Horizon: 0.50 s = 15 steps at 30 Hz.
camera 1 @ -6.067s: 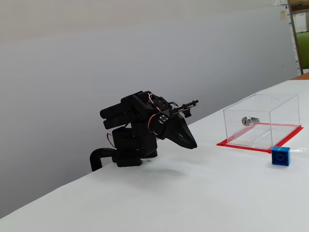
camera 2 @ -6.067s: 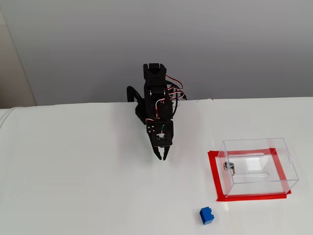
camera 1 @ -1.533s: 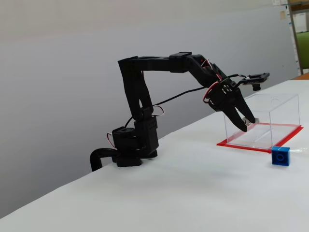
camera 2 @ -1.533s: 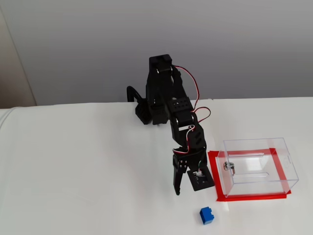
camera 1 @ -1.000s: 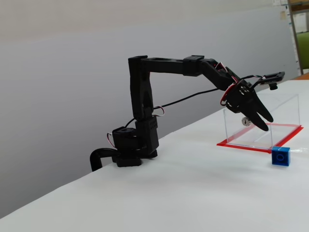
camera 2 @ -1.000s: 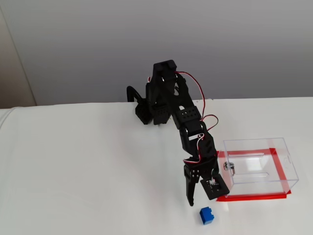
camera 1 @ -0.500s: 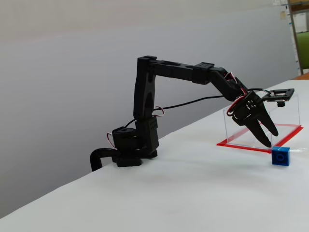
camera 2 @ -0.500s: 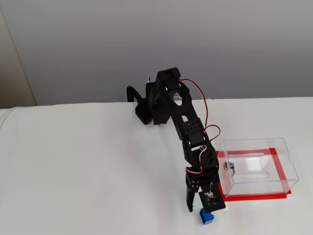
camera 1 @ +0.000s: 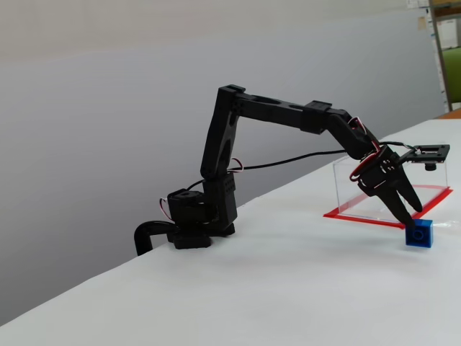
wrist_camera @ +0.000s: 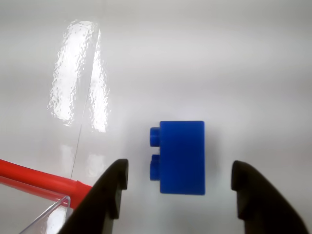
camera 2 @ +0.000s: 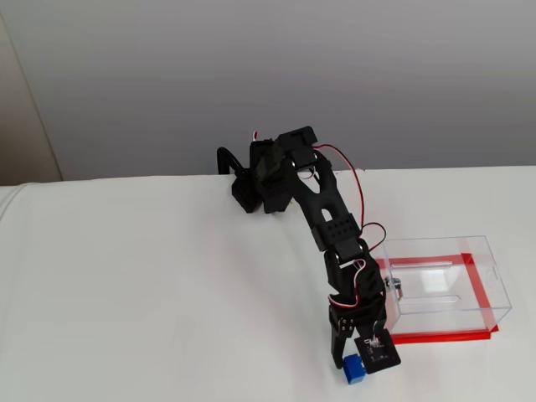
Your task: Pick the blue lego brick and place it into the transparent box
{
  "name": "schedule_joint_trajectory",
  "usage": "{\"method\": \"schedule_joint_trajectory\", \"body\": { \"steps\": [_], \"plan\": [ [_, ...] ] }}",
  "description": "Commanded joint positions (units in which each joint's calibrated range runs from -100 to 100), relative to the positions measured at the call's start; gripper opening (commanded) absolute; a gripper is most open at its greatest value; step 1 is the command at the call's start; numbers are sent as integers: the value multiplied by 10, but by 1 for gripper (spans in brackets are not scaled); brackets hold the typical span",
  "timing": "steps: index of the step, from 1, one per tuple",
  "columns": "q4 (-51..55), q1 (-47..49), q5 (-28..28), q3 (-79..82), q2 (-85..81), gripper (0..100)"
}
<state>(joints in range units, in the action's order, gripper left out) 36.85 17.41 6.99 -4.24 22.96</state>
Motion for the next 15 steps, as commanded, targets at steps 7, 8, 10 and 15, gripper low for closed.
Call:
{"method": "schedule_joint_trajectory", "body": {
  "steps": [7, 8, 10, 15],
  "plan": [
    [-7, -3, 4, -44, 3, 24],
    [-7, -3, 4, -44, 6, 24],
    [-7, -2, 2, -48, 10, 24],
    [-6, -2, 1, -74, 28, 23]
  ]
}}
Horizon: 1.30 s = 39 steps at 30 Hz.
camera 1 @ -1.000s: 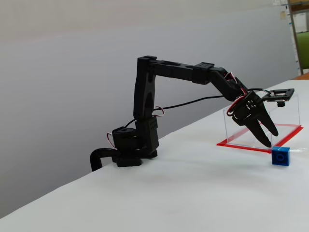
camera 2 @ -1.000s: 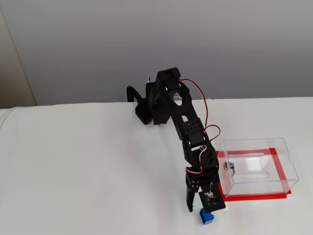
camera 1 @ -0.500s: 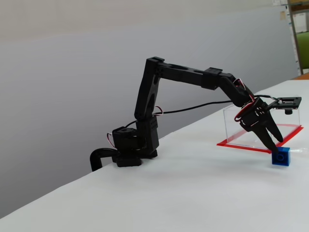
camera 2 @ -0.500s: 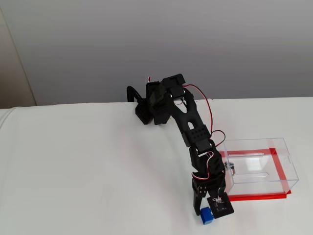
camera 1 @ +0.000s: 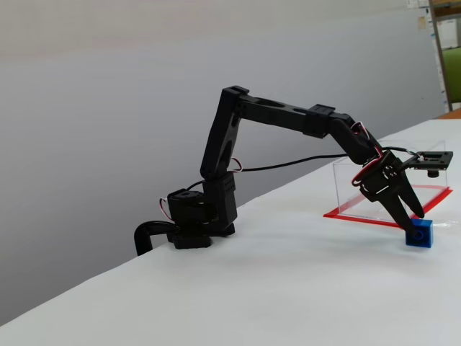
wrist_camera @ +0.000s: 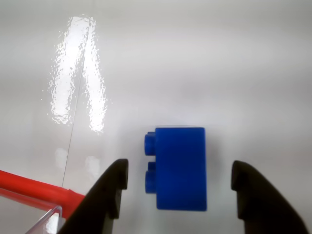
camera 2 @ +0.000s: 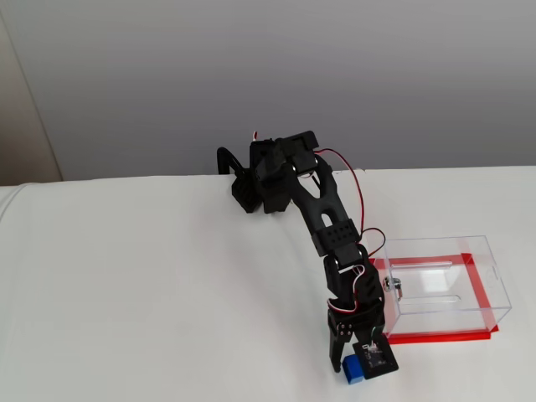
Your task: Pick the blue lego brick and place it into the transparent box
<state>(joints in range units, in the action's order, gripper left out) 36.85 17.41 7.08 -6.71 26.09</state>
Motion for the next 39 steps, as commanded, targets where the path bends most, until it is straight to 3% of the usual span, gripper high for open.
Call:
{"method": "schedule_joint_trajectory", "body": {
  "steps": [1, 20, 26, 39],
  "plan": [
    [-6, -2, 1, -55, 0, 23],
    [-6, -1, 4, -78, 48, 23],
    [-6, 0, 2, -78, 49, 0],
    [-6, 1, 1, -78, 45, 2]
  ]
}}
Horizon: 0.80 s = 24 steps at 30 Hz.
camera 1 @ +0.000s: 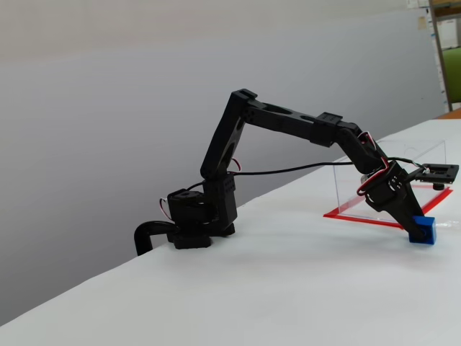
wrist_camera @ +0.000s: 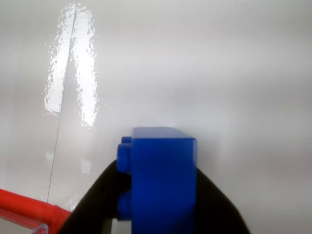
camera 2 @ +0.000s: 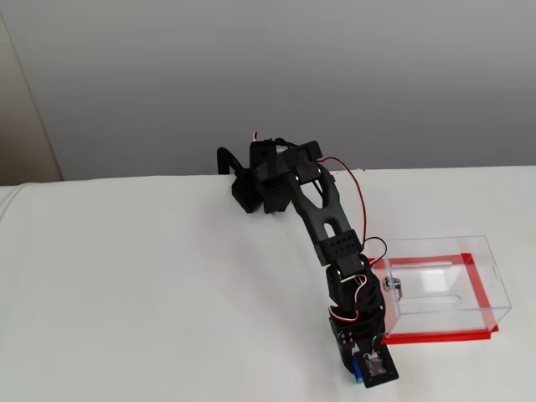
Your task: Pick the blue lego brick and place it into the transparent box
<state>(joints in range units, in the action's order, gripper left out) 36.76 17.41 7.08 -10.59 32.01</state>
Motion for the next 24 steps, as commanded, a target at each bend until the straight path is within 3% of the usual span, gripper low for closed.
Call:
{"method": "schedule_joint_trajectory", "body": {
  "steps": [1, 8, 24],
  "plan": [
    [-6, 1, 0, -39, -18, 2],
    [-4, 1, -1, -30, -60, 2],
    [155, -1, -27, -30, -213, 2]
  ]
}}
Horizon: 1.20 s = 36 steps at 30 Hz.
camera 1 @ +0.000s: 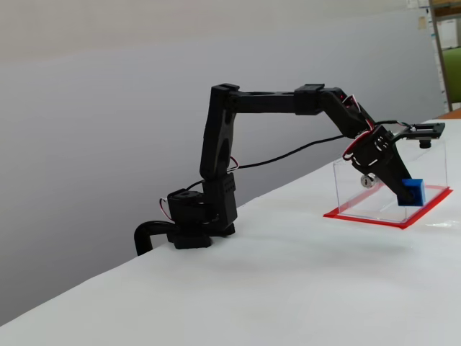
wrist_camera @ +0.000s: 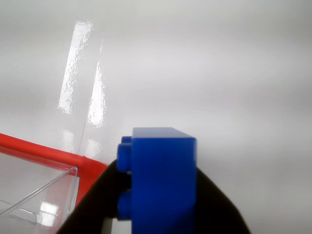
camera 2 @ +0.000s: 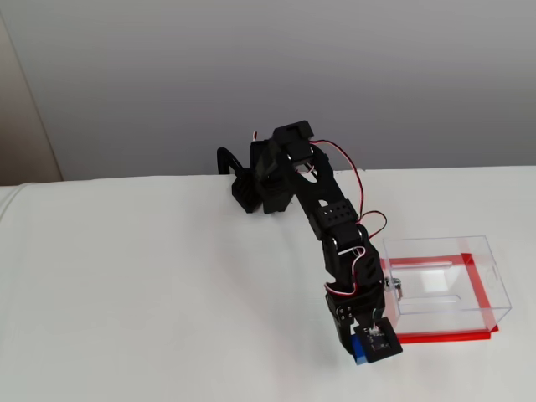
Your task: Pick the blue lego brick and place it into the transparent box
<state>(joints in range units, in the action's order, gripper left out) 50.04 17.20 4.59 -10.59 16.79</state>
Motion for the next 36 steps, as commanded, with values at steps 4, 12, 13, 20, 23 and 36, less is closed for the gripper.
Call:
{"method": "schedule_joint_trajectory", "body": {
  "steps": [4, 12, 13, 20, 23, 36],
  "plan": [
    [55, 2, -2, -30, -90, 2],
    [120, 3, -2, -30, -151, 2],
    [128, 3, -2, -30, -159, 2],
    [171, 19, -2, -30, -228, 2],
    [166, 41, -2, -30, -254, 2],
    [162, 184, -2, -33, -341, 2]
  ]
}}
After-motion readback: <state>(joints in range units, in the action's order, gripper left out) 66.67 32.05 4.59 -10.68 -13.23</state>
